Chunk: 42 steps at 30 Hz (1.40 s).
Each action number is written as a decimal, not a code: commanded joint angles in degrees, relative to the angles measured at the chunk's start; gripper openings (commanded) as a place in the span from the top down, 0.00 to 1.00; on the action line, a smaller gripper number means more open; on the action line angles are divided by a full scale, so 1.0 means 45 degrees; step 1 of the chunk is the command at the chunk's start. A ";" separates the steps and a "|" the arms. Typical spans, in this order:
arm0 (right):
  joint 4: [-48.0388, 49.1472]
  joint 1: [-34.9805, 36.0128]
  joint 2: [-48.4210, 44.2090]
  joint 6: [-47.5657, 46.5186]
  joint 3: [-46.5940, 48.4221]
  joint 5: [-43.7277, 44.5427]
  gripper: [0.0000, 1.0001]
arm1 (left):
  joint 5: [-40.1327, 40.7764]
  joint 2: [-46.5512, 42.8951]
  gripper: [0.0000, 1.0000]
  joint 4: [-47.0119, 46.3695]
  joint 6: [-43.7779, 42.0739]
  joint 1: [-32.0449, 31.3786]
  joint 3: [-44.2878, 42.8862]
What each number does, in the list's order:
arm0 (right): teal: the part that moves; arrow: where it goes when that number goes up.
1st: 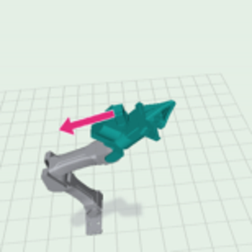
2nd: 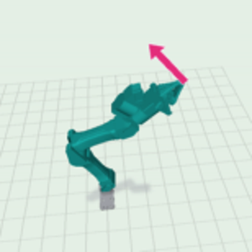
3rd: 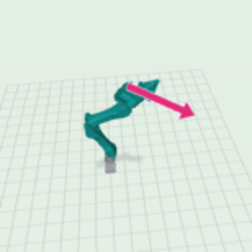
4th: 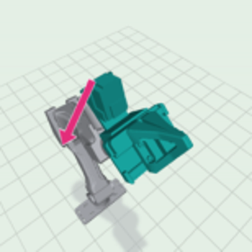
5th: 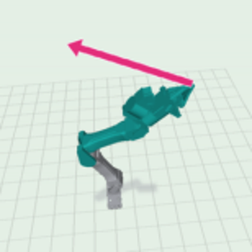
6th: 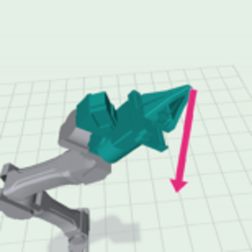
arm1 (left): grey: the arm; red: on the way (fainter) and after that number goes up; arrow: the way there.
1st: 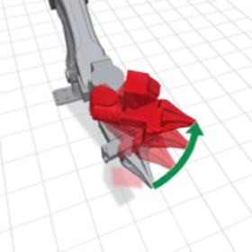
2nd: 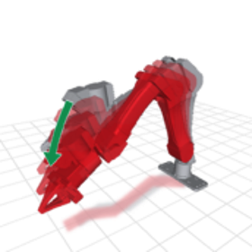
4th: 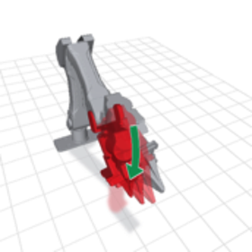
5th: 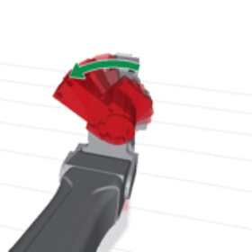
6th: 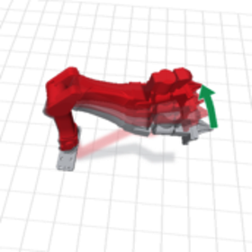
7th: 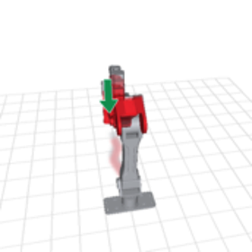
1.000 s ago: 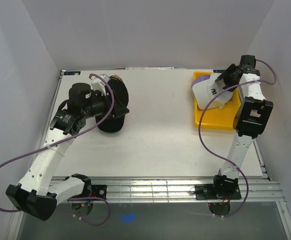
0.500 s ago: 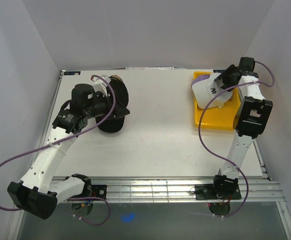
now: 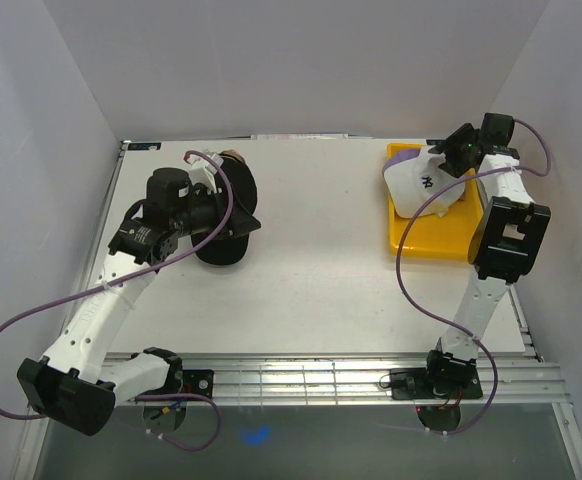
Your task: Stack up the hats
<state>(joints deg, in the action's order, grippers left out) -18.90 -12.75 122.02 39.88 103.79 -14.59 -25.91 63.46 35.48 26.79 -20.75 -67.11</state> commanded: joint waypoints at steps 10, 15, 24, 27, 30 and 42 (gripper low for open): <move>0.0273 -0.0134 -0.0396 0.0630 0.0354 -0.0509 0.43 | -0.0062 -0.0001 0.41 -0.0366 0.0102 -0.0017 0.0109; 0.0215 -0.0115 -0.0007 0.0572 0.0373 -0.0332 0.44 | 0.0016 0.0077 0.41 -0.0366 0.0063 -0.0017 0.0090; 0.0039 -0.0135 0.0522 0.0513 0.0627 -0.0196 0.49 | 0.0094 0.0253 0.42 -0.0288 0.0063 -0.0037 -0.0144; 0.0039 -0.0154 0.0580 0.0572 0.0725 -0.0254 0.62 | 0.0153 0.0292 0.42 -0.0229 0.0102 -0.0056 -0.0184; 0.0039 -0.0154 0.0425 0.0552 0.0764 -0.0274 0.77 | 0.0250 0.0273 0.42 -0.0229 0.0141 -0.0095 -0.0223; -0.0722 -0.0271 -0.1410 -0.0326 0.0744 0.0039 0.92 | -0.0042 0.0312 0.41 -0.0249 0.0180 -0.0212 -0.0516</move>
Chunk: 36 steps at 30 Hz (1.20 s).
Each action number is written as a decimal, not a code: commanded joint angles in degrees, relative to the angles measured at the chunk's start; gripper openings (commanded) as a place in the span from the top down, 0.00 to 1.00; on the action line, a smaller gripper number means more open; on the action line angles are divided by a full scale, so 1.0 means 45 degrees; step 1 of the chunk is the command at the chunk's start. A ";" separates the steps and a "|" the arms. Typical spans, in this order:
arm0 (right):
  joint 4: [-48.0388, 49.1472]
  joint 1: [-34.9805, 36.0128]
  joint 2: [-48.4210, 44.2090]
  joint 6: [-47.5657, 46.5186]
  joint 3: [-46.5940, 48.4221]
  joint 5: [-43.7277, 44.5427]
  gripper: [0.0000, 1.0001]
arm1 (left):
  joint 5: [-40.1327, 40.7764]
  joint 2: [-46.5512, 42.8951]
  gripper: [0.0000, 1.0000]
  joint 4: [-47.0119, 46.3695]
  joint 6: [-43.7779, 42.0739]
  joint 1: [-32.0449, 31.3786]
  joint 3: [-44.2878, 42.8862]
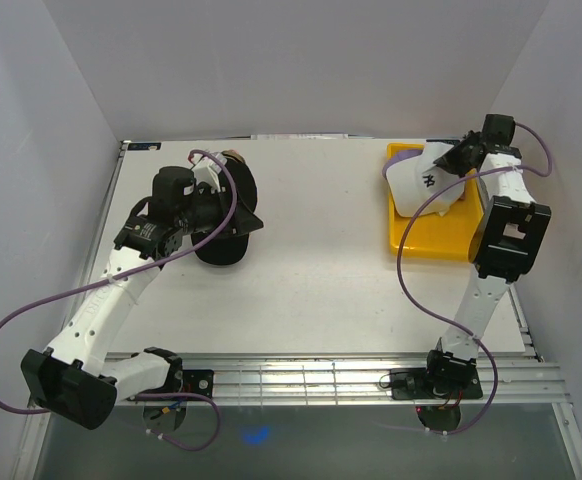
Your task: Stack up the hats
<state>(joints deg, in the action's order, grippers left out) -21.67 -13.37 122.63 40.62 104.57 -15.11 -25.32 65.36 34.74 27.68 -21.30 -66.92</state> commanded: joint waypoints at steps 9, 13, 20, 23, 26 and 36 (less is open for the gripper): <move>-0.0926 -0.0174 -0.2972 -0.1312 0.0297 0.0351 0.92 | -0.0641 -0.0248 0.36 -0.0669 0.0156 -0.0111 -0.0462; -0.1024 -0.0174 -0.3966 -0.1390 0.0023 0.0195 0.92 | -0.0856 -0.0112 0.35 -0.0962 0.0255 -0.0111 -0.0715; -0.1551 0.0040 -0.5920 -0.1566 -0.0387 -0.0508 0.92 | -0.1792 0.0454 0.34 -0.2288 0.0820 -0.0111 -0.1204; -0.1726 0.0196 -0.7033 -0.1430 -0.0796 -0.0996 0.92 | -0.2631 0.0805 0.34 -0.3343 0.1483 -0.0130 -0.1263; -0.1785 0.0624 -0.8225 -0.1234 -0.1324 -0.1328 0.92 | -0.2849 0.1021 0.33 -0.4476 0.2108 -0.0305 -0.1302; -0.2957 0.4373 -1.0238 -0.1136 -0.1462 -0.0121 0.92 | -0.2459 0.2993 0.32 -0.6214 0.2832 -0.1497 -0.2883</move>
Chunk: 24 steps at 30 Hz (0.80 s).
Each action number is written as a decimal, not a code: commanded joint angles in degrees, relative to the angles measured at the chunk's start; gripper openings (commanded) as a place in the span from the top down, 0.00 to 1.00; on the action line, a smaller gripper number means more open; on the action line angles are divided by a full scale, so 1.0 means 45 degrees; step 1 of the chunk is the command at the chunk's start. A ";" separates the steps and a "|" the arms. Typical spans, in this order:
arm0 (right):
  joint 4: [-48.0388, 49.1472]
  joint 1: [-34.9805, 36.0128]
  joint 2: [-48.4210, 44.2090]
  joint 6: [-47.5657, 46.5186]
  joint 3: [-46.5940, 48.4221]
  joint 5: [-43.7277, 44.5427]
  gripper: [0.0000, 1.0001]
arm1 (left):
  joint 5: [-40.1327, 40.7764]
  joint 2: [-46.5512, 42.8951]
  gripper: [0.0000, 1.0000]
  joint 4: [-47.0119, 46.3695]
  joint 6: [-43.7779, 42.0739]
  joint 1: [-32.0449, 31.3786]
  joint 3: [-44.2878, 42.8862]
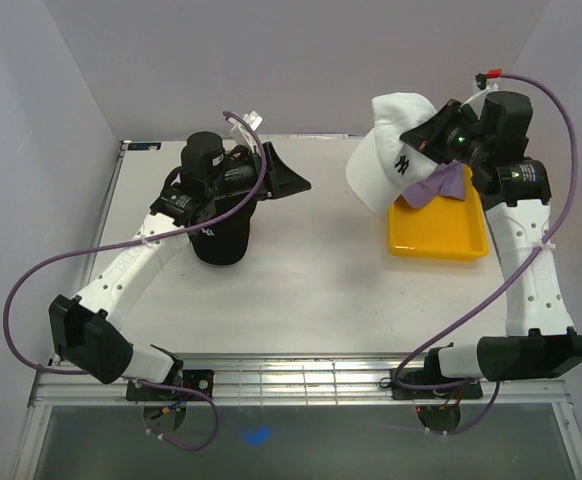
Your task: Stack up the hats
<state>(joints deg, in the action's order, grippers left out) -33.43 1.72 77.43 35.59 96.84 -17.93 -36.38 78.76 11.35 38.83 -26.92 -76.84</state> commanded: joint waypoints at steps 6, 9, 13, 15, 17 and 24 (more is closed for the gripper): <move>-0.0716 0.3444 -0.0039 -0.0097 0.0687 0.1757 0.92 | 0.0018 0.0446 0.31 -0.1878 0.0629 -0.0620 -0.1206; -0.0599 0.4051 0.0040 -0.0039 0.0707 0.1993 0.92 | 0.0135 0.0583 0.31 -0.1879 0.0668 -0.0776 -0.1226; -0.0559 0.4695 0.0274 -0.0019 0.0921 0.2227 0.92 | 0.0291 0.0642 0.31 -0.1879 0.0727 -0.0913 -0.0972; -0.0520 0.5086 0.0449 0.0000 0.0961 0.2305 0.92 | 0.0428 0.0681 0.31 -0.1879 0.0746 -0.0932 -0.0816; -0.0403 0.5438 0.0547 0.0020 0.0981 0.2461 0.92 | 0.0545 0.0681 0.31 -0.1859 0.0805 -0.0952 -0.0738; -0.0422 0.6025 0.0958 -0.0155 0.1390 0.2598 0.92 | 0.0955 0.0603 0.34 -0.1723 0.0824 -0.1011 -0.0387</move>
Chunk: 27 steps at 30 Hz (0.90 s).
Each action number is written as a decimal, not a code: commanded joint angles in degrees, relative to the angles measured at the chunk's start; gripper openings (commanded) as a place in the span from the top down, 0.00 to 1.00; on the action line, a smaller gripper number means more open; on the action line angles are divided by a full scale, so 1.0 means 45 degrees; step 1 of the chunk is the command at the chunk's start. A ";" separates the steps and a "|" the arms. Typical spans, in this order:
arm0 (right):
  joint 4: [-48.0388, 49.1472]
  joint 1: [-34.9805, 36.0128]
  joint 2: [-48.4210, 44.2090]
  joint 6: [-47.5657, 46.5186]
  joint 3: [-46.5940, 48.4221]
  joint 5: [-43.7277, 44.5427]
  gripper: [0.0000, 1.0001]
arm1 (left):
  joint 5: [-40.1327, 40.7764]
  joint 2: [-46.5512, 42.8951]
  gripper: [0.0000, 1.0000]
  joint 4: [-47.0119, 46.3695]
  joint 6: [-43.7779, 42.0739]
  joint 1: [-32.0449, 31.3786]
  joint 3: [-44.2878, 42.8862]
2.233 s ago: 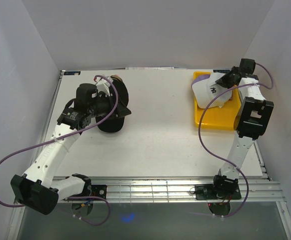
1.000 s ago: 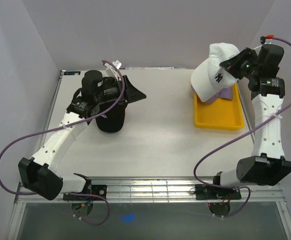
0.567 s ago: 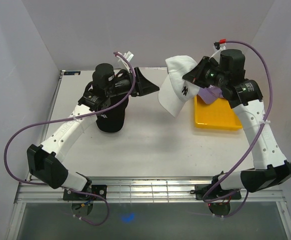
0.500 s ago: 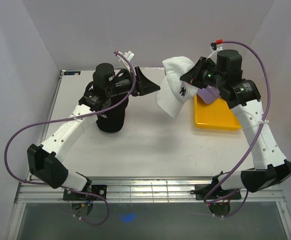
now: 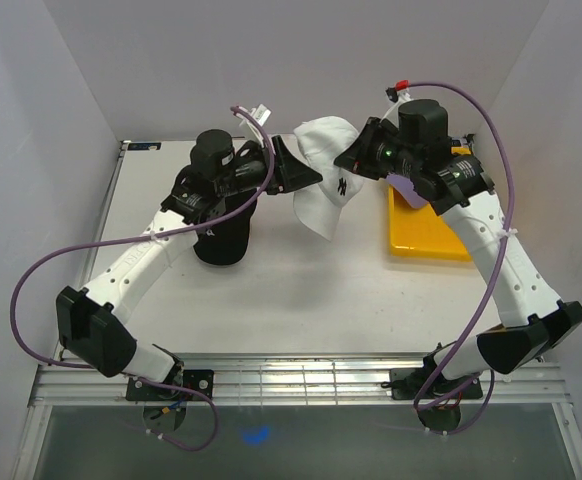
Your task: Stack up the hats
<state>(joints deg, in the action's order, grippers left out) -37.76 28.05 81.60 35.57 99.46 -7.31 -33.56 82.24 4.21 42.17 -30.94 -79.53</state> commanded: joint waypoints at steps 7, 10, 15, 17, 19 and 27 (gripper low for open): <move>0.0402 0.0172 0.0225 -0.0405 0.1218 0.0199 0.92 | 0.0740 -0.0618 0.41 0.0081 0.0100 -0.0136 0.0738; 0.0519 0.0172 0.0225 -0.0463 0.1140 0.0219 0.92 | 0.0661 -0.0813 0.46 0.0061 0.0198 -0.0136 0.0895; 0.0656 0.0172 0.0342 -0.0405 0.1178 0.0004 0.92 | 0.0466 -0.0951 0.56 0.0042 0.0374 -0.0136 0.1130; 0.0637 0.0192 0.0439 -0.0405 0.1296 0.0042 0.92 | 0.0310 -0.0970 0.61 -0.0036 0.0550 -0.0136 0.1246; 0.0501 0.0172 0.0557 -0.0444 0.1568 0.0043 0.92 | 0.0271 -0.1067 0.66 -0.0056 0.0647 -0.0136 0.1344; 0.0500 0.0289 0.0928 -0.0425 0.1901 -0.0035 0.92 | -0.0314 -0.1497 0.68 -0.0465 0.1485 -0.0136 0.1949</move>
<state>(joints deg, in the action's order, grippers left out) -38.06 28.93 85.78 34.11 104.90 -7.27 -32.75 78.87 4.10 46.63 -31.27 -71.90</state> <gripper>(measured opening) 0.083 0.325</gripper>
